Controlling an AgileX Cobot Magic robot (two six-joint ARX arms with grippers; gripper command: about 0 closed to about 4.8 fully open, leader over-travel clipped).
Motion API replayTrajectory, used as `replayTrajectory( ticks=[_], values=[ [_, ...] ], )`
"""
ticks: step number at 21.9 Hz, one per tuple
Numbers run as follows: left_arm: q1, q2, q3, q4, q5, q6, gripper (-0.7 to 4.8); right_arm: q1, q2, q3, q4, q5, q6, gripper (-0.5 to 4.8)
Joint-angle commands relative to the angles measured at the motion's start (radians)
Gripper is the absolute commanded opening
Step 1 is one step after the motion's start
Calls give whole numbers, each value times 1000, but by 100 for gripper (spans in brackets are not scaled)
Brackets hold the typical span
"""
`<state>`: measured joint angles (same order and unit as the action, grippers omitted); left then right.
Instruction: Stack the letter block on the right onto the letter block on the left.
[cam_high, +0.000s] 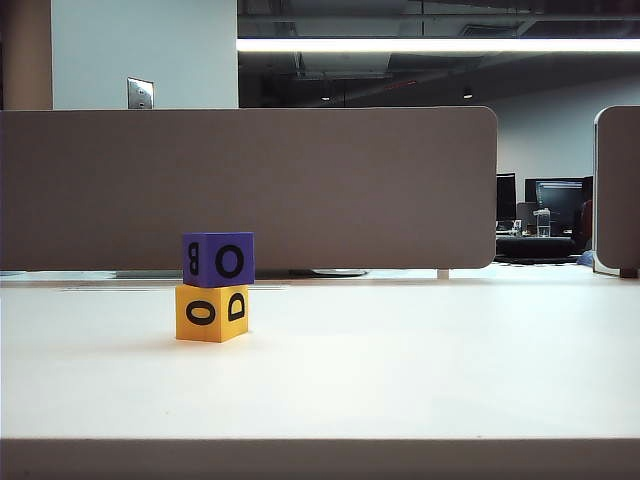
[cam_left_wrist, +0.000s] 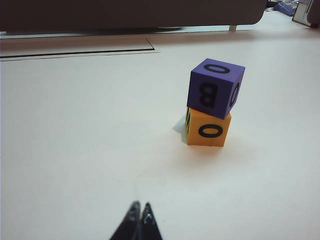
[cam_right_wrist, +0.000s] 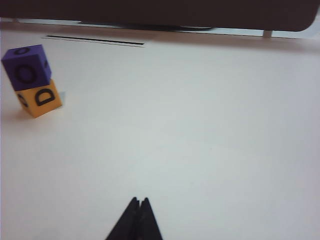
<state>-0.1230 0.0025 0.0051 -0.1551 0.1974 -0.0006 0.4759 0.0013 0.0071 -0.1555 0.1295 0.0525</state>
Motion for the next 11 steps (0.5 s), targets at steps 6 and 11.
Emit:
replayTrajectory(
  ticks=[6, 11],
  values=[
    [0, 0, 2, -7, 1, 0, -5, -176, -3, -5, 18, 0, 3, 0],
    [0, 0, 1, -7, 1, 0, -5, -313, -3, -5, 18, 0, 3, -1]
  ],
)
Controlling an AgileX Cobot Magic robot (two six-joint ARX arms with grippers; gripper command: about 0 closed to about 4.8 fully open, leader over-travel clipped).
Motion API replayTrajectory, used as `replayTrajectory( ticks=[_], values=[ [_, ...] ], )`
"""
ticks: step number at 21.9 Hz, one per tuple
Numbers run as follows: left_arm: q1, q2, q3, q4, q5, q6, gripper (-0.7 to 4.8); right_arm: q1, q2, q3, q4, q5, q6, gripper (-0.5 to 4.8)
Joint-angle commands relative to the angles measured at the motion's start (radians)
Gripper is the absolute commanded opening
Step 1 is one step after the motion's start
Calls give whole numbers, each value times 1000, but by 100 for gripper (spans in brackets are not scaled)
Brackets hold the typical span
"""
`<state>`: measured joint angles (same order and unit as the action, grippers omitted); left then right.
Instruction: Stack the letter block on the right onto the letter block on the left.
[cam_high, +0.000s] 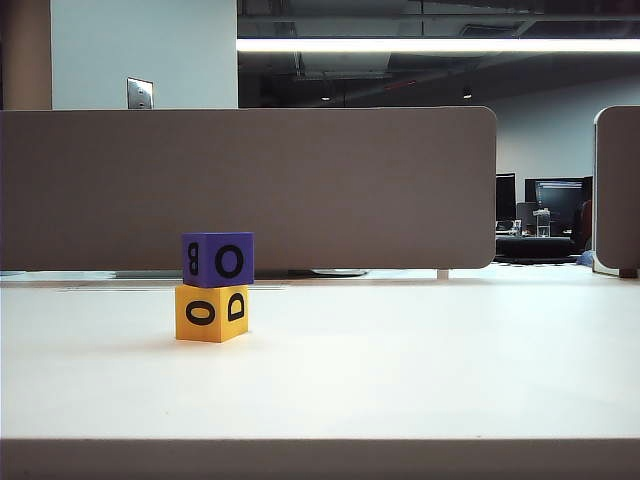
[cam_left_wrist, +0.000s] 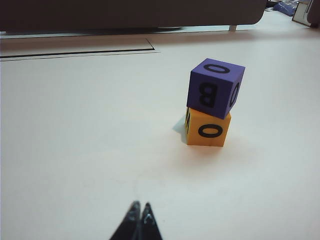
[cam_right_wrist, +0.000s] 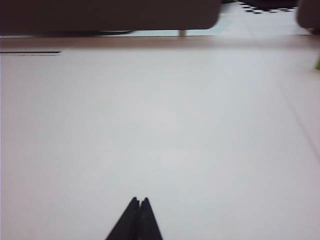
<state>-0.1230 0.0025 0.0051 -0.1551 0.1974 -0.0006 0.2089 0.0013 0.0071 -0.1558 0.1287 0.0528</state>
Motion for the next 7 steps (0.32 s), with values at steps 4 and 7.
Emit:
replayTrajectory(
  ticks=[4, 7],
  values=[
    [0, 0, 2, -7, 1, 0, -5, -69, -3, -5, 18, 7, 3, 0],
    [0, 0, 2, -7, 1, 0, -5, -60, -3, -5, 18, 7, 3, 0]
  ],
)
